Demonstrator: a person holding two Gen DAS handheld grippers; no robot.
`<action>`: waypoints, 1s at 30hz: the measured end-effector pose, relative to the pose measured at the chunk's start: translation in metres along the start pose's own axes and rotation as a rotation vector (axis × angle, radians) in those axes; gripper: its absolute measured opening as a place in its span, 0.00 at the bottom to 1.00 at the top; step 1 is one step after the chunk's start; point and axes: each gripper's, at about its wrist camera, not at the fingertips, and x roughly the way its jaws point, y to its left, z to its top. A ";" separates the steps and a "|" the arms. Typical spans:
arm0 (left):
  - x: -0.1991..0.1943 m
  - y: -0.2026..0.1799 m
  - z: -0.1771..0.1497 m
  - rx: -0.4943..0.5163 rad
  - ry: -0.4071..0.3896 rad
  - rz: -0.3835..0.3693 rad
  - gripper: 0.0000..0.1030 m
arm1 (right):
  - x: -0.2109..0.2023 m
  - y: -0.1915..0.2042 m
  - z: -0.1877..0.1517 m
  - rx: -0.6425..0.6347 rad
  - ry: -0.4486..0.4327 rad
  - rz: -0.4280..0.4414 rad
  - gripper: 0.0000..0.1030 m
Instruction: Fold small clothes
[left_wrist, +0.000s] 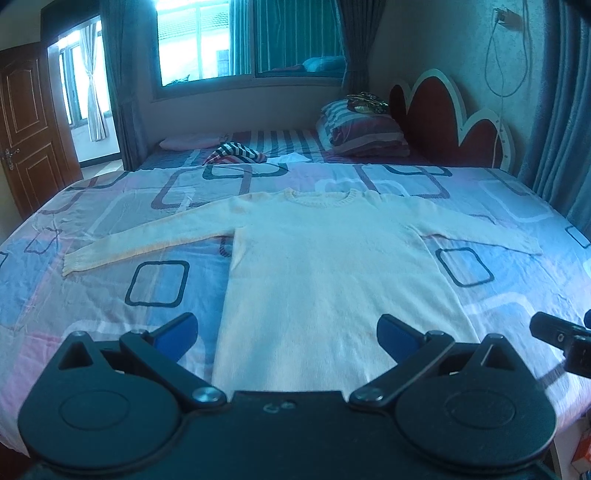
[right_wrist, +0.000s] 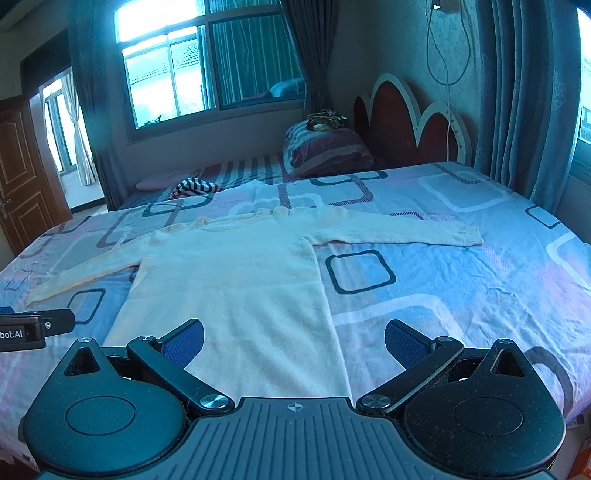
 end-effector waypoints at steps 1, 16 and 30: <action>0.005 -0.001 0.004 -0.006 0.001 0.002 0.99 | 0.005 -0.004 0.003 0.000 0.001 -0.002 1.00; 0.079 -0.028 0.056 -0.060 0.015 0.016 0.99 | 0.089 -0.059 0.061 0.039 0.018 -0.005 1.00; 0.147 -0.049 0.084 -0.093 0.041 0.017 0.99 | 0.164 -0.130 0.093 0.121 0.029 -0.040 1.00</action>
